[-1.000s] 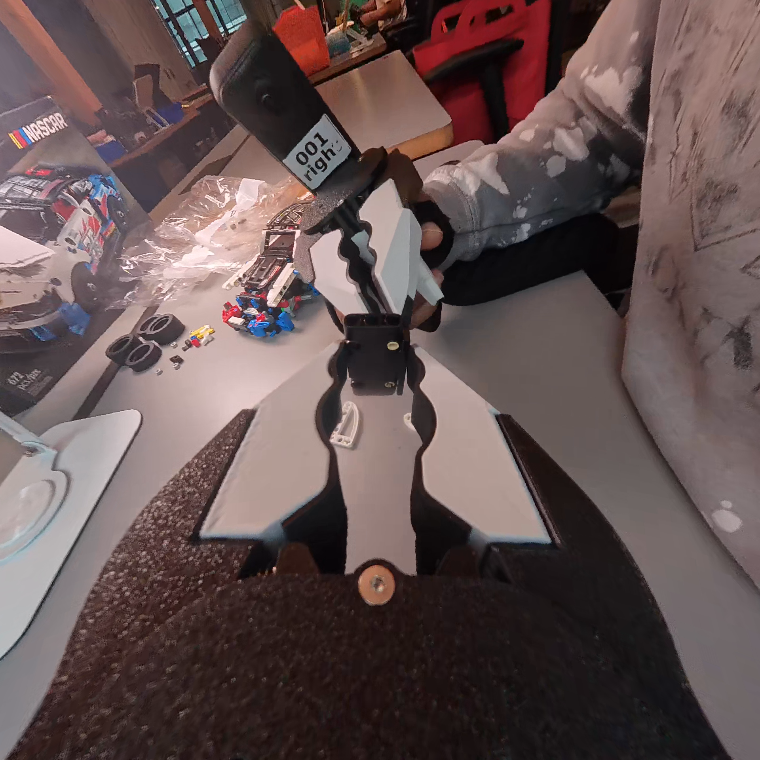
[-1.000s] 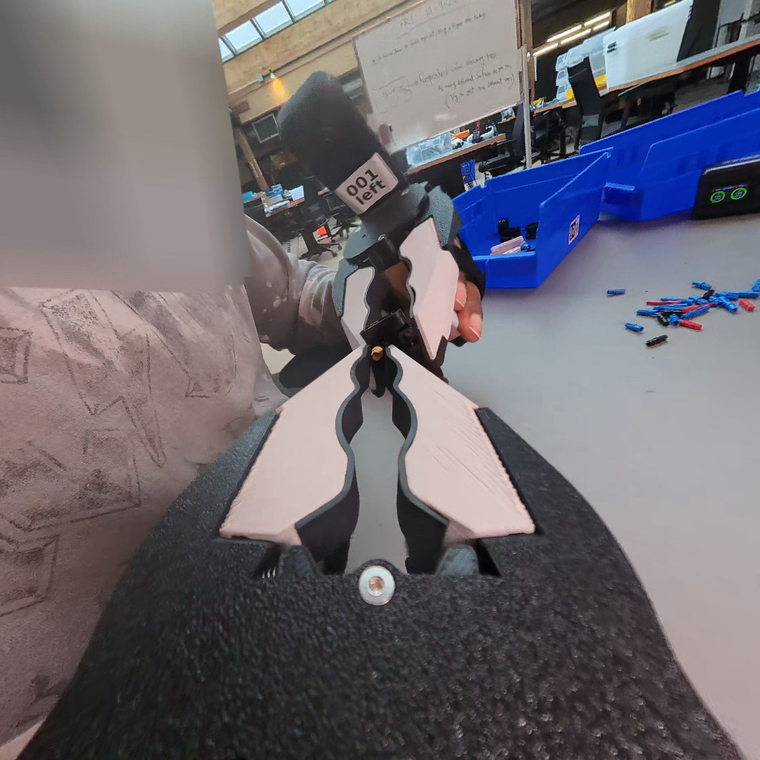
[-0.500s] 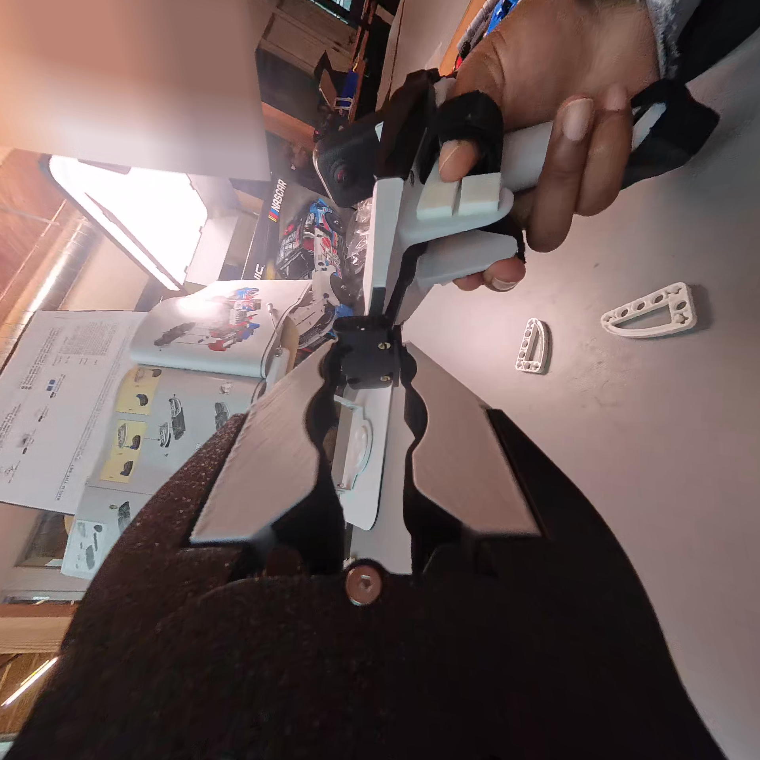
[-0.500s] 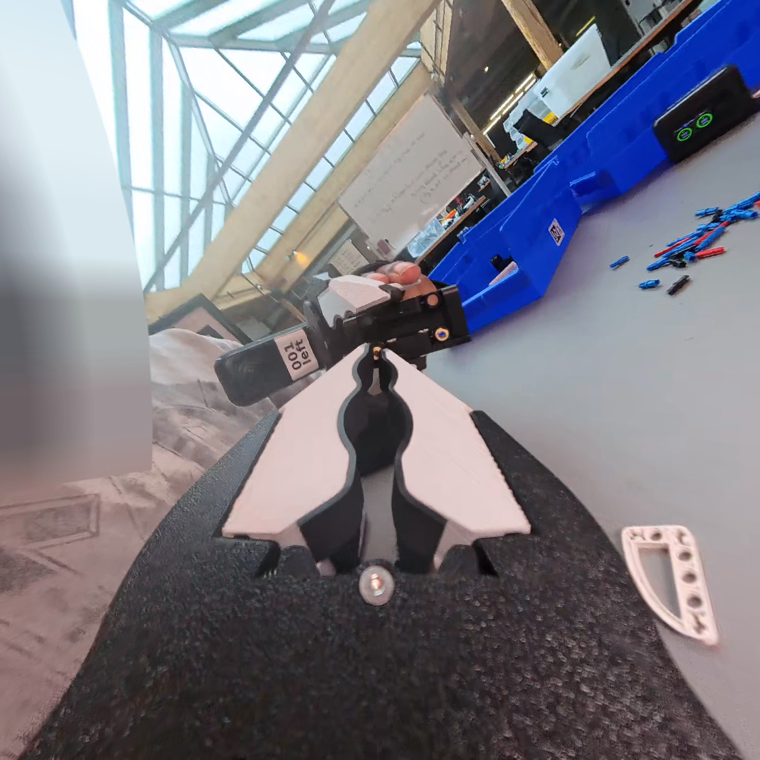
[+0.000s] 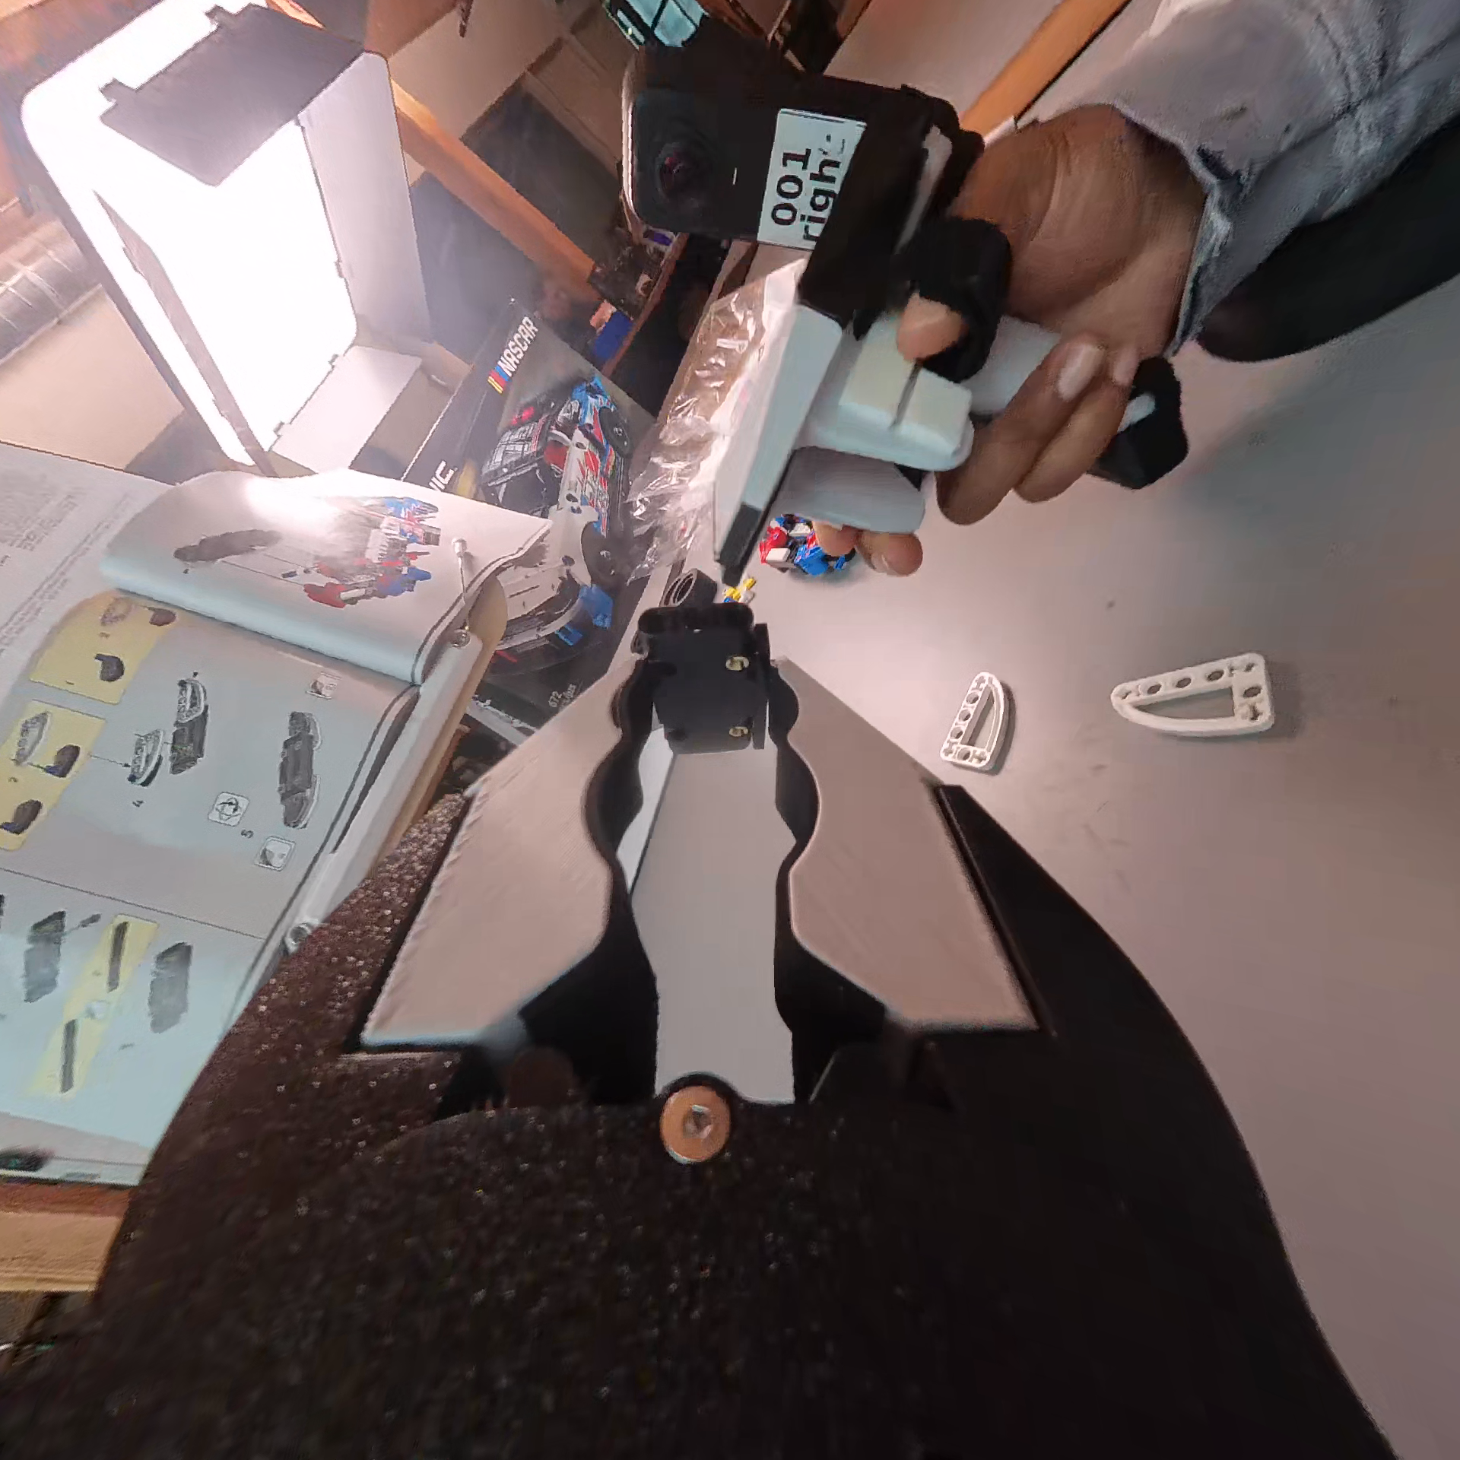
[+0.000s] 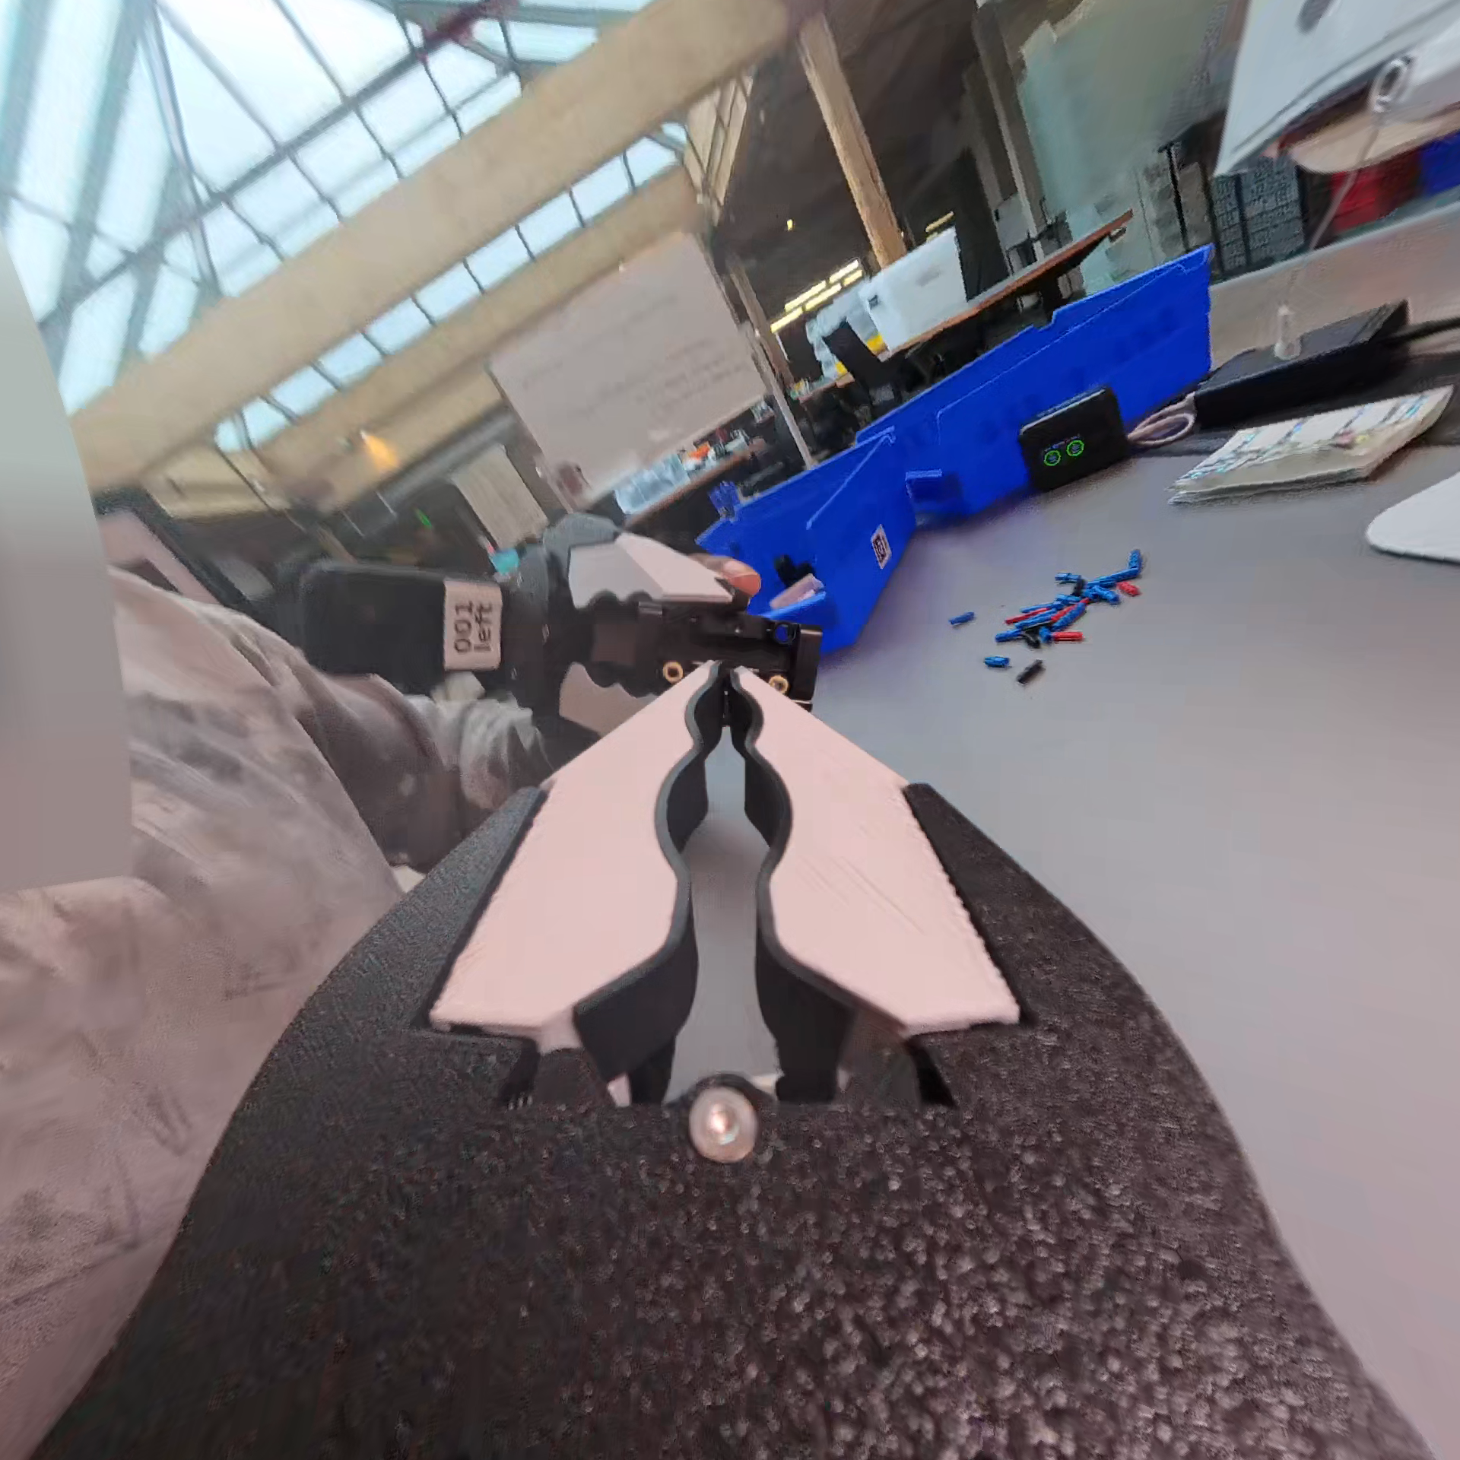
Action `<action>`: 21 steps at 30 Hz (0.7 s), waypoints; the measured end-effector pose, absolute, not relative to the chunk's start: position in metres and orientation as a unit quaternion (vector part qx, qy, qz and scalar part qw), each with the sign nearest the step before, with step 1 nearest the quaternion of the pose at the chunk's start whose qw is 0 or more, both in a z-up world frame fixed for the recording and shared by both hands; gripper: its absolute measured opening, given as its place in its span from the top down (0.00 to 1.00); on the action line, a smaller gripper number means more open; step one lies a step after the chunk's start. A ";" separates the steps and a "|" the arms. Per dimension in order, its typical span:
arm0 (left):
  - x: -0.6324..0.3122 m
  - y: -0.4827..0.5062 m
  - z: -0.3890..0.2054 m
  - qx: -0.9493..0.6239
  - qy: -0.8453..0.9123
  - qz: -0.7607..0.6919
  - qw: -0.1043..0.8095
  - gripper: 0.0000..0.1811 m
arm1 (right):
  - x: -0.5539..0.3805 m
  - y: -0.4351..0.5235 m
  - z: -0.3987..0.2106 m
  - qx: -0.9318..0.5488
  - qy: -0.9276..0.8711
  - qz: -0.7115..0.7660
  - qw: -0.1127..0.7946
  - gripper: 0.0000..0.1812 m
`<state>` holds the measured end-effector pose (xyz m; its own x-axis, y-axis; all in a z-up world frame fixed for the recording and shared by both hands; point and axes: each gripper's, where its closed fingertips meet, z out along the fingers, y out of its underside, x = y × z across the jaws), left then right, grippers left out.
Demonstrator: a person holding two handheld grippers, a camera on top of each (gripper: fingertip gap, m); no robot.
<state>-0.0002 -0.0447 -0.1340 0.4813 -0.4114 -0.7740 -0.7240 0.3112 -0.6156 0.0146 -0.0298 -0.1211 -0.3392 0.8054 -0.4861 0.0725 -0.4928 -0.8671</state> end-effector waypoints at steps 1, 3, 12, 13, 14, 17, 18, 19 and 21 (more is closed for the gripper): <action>0.000 -0.046 -0.133 -0.577 0.487 0.107 0.647 0.85 | 0.013 -0.036 -0.124 -0.501 -0.465 0.673 0.282 0.97; 0.002 -0.049 -0.133 -0.579 0.480 0.088 0.653 0.85 | 0.013 -0.051 -0.125 -0.479 -0.505 0.656 0.292 0.91; 0.019 -0.056 -0.139 -0.563 0.509 0.075 0.647 0.85 | 0.014 -0.070 -0.125 -0.455 -0.539 0.641 0.302 0.98; 0.020 -0.056 -0.140 -0.563 0.511 0.074 0.646 0.85 | 0.015 -0.070 -0.125 -0.453 -0.545 0.639 0.300 0.98; 0.021 -0.057 -0.140 -0.563 0.513 0.074 0.644 0.85 | 0.016 -0.071 -0.126 -0.450 -0.550 0.635 0.302 0.98; 0.023 -0.058 -0.142 -0.560 0.520 0.076 0.640 0.85 | 0.018 -0.072 -0.128 -0.443 -0.561 0.628 0.307 0.98; 0.023 -0.058 -0.143 -0.560 0.523 0.078 0.638 0.85 | 0.018 -0.073 -0.129 -0.439 -0.566 0.625 0.311 0.98; 0.024 -0.059 -0.144 -0.559 0.526 0.080 0.636 0.85 | 0.018 -0.074 -0.130 -0.435 -0.571 0.620 0.317 0.98; 0.025 -0.059 -0.144 -0.558 0.527 0.080 0.635 0.85 | 0.019 -0.075 -0.129 -0.426 -0.577 0.615 0.327 0.99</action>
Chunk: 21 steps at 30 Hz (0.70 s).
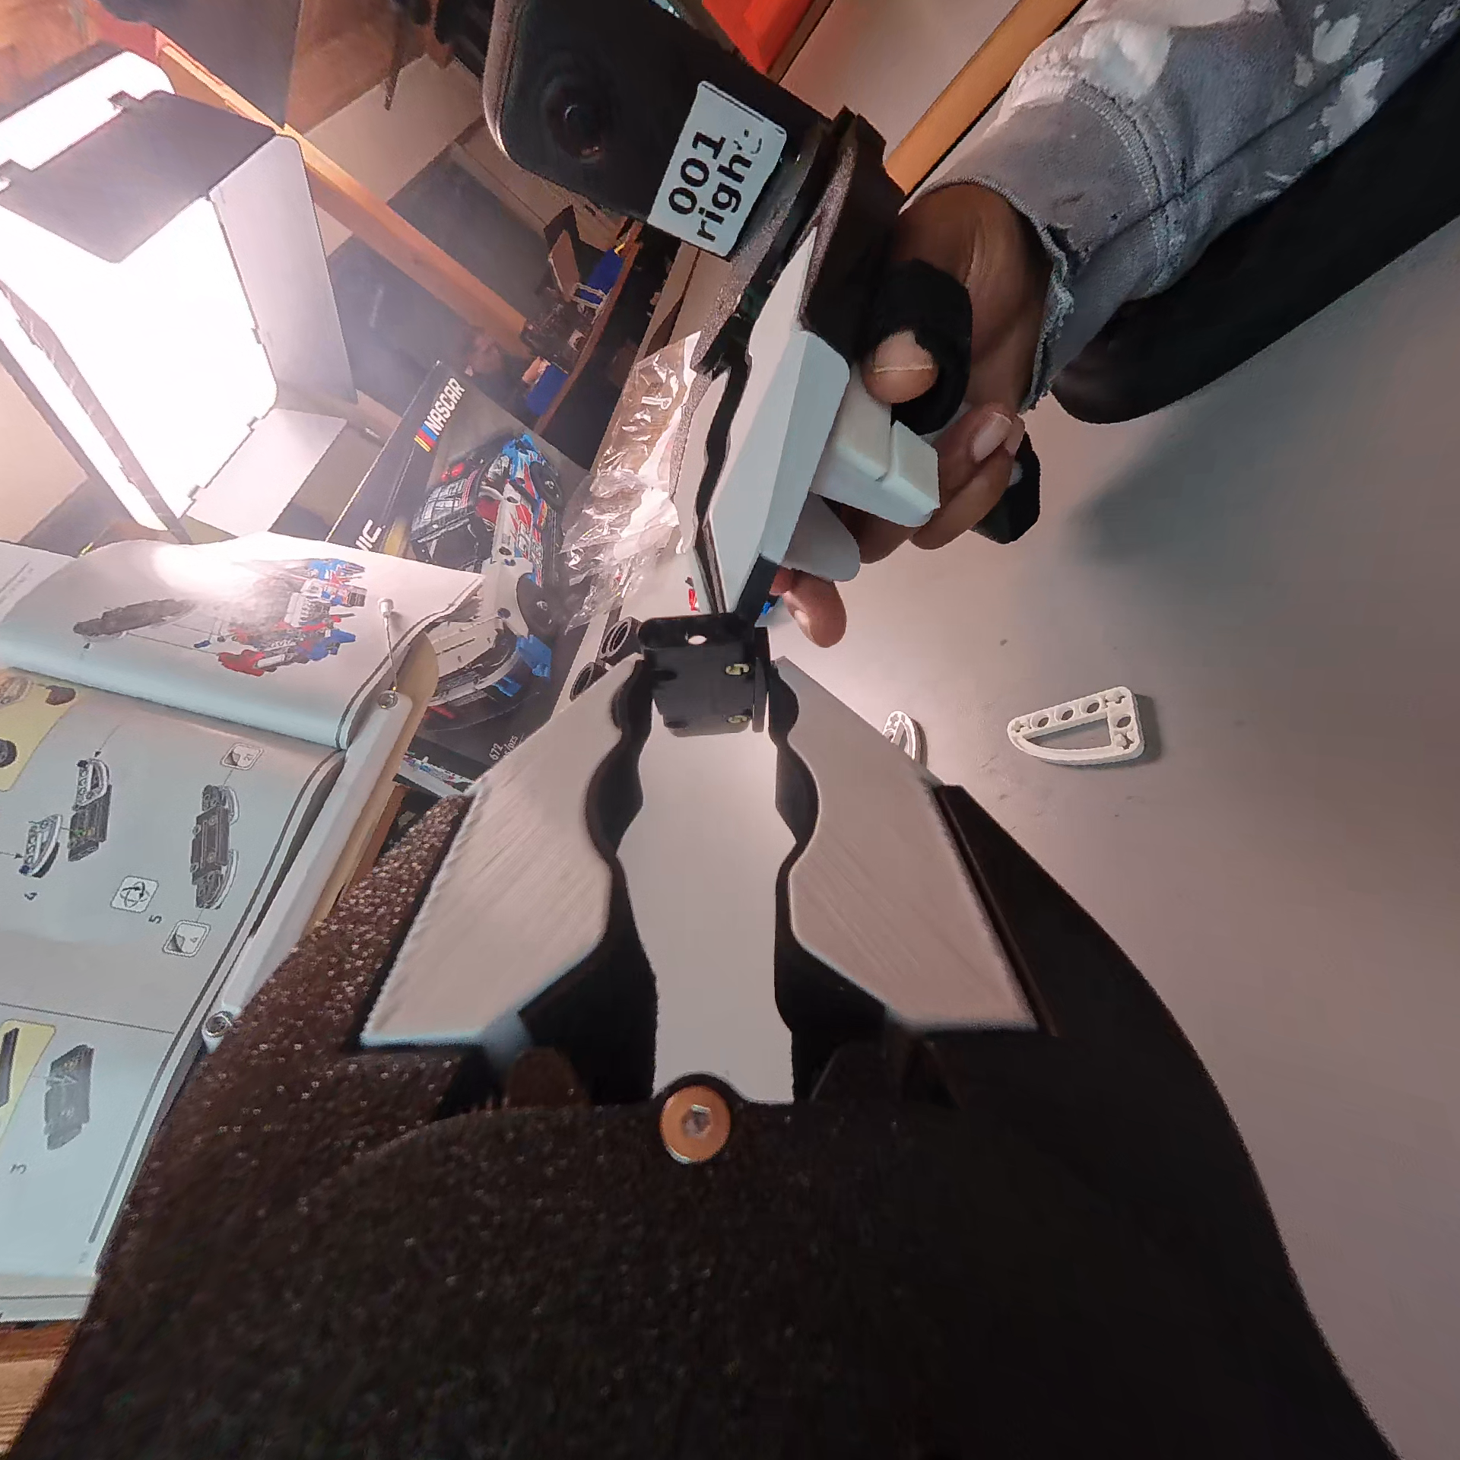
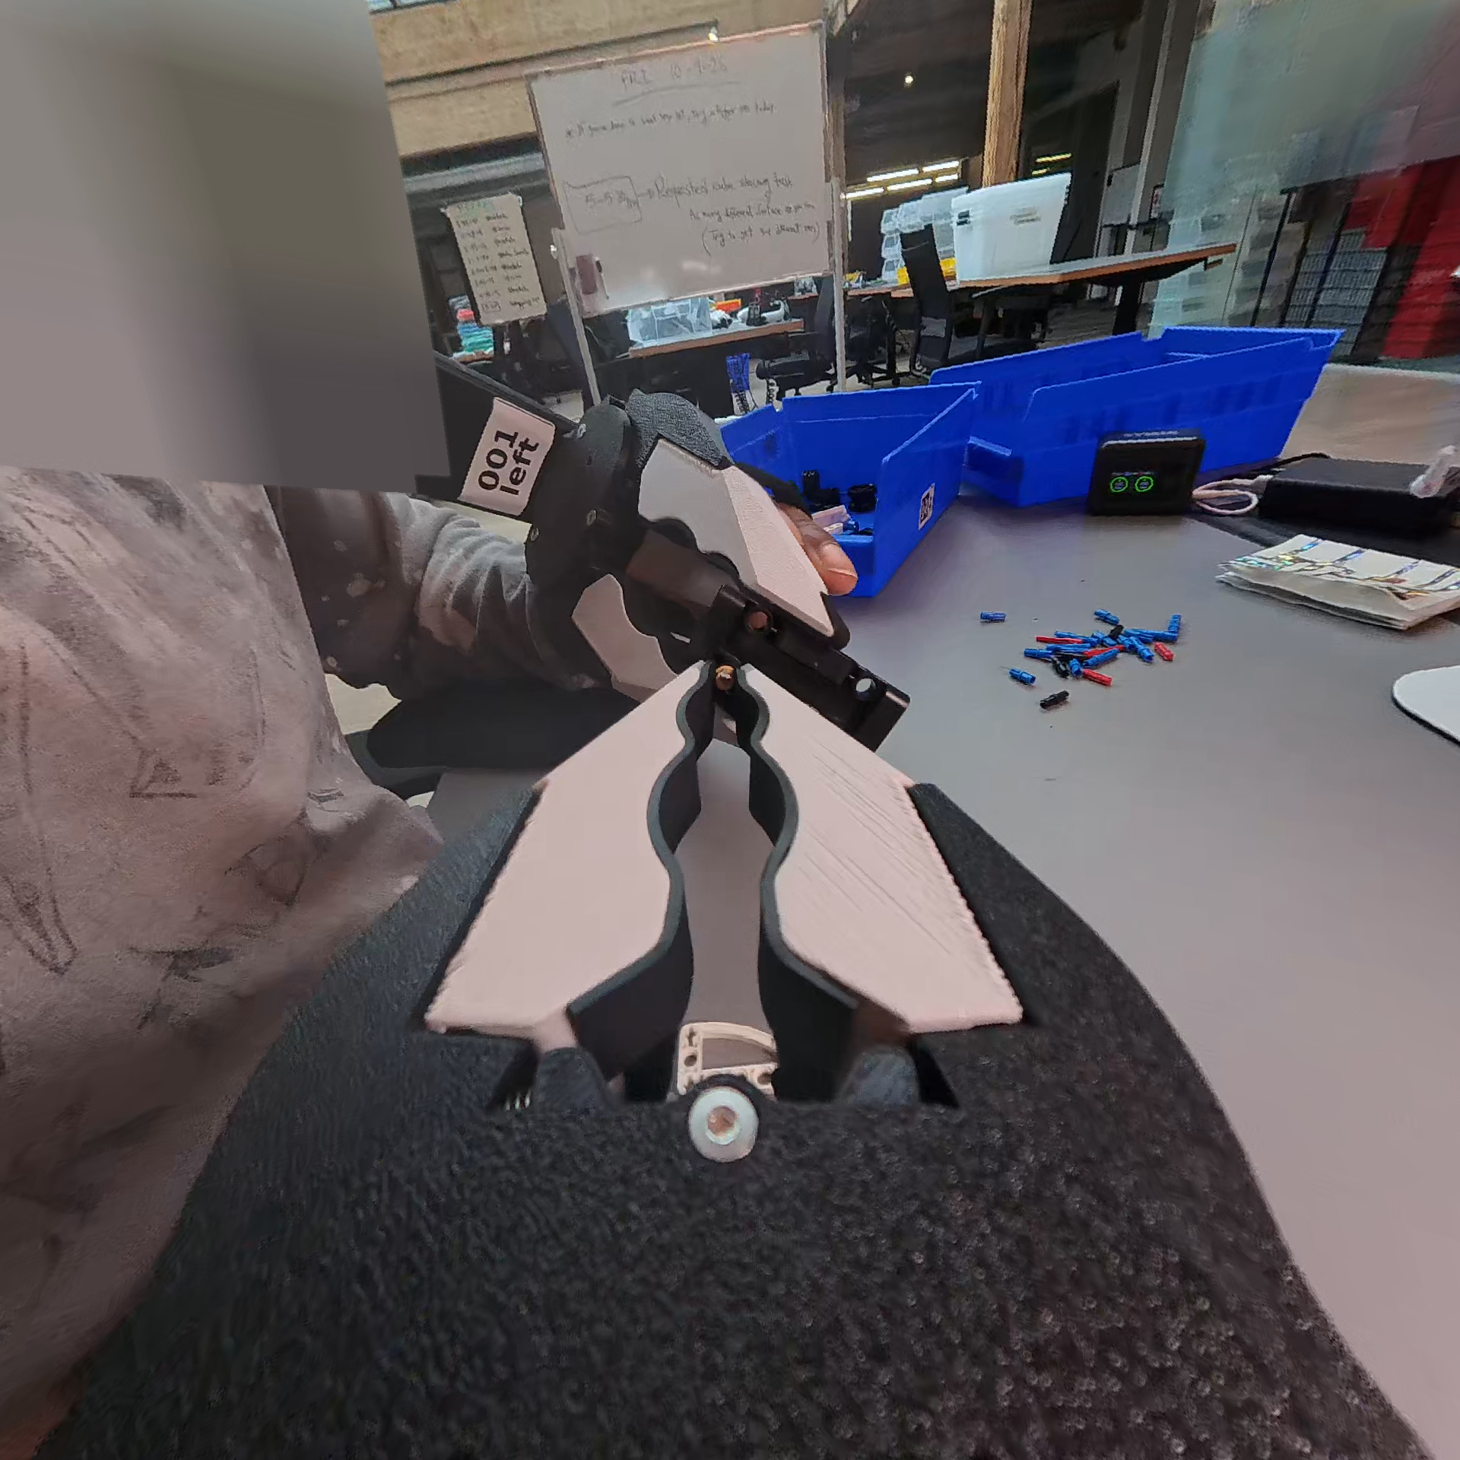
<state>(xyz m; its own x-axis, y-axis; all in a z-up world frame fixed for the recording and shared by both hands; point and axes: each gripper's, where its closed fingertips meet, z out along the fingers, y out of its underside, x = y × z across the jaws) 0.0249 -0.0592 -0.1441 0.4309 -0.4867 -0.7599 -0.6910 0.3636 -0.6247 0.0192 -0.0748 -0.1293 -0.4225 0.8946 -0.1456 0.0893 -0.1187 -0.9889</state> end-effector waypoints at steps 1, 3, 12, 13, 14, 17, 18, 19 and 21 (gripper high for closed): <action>0.025 -0.059 -0.144 -0.559 0.527 0.080 0.635 0.85 | 0.019 -0.075 -0.129 -0.426 -0.577 0.616 0.327 0.99; 0.025 -0.059 -0.141 -0.558 0.521 0.078 0.641 0.85 | 0.020 -0.074 -0.126 -0.424 -0.567 0.627 0.324 0.99; 0.022 -0.060 -0.123 -0.551 0.501 0.085 0.661 0.85 | 0.019 -0.075 -0.107 -0.414 -0.471 0.735 0.259 1.00; 0.022 -0.060 -0.123 -0.552 0.501 0.087 0.661 0.85 | 0.018 -0.074 -0.107 -0.414 -0.469 0.737 0.258 1.00; 0.021 -0.060 -0.123 -0.554 0.500 0.087 0.660 0.85 | 0.018 -0.074 -0.107 -0.413 -0.469 0.738 0.256 1.00; 0.021 -0.061 -0.123 -0.553 0.500 0.088 0.661 0.85 | 0.018 -0.075 -0.107 -0.412 -0.465 0.742 0.253 1.00; 0.021 -0.061 -0.122 -0.552 0.499 0.087 0.662 0.85 | 0.018 -0.075 -0.106 -0.410 -0.462 0.746 0.250 1.00; 0.022 -0.061 -0.121 -0.552 0.498 0.086 0.663 0.85 | 0.019 -0.075 -0.105 -0.408 -0.459 0.749 0.248 1.00; 0.022 -0.062 -0.120 -0.550 0.499 0.089 0.664 0.85 | 0.019 -0.075 -0.105 -0.405 -0.458 0.751 0.248 1.00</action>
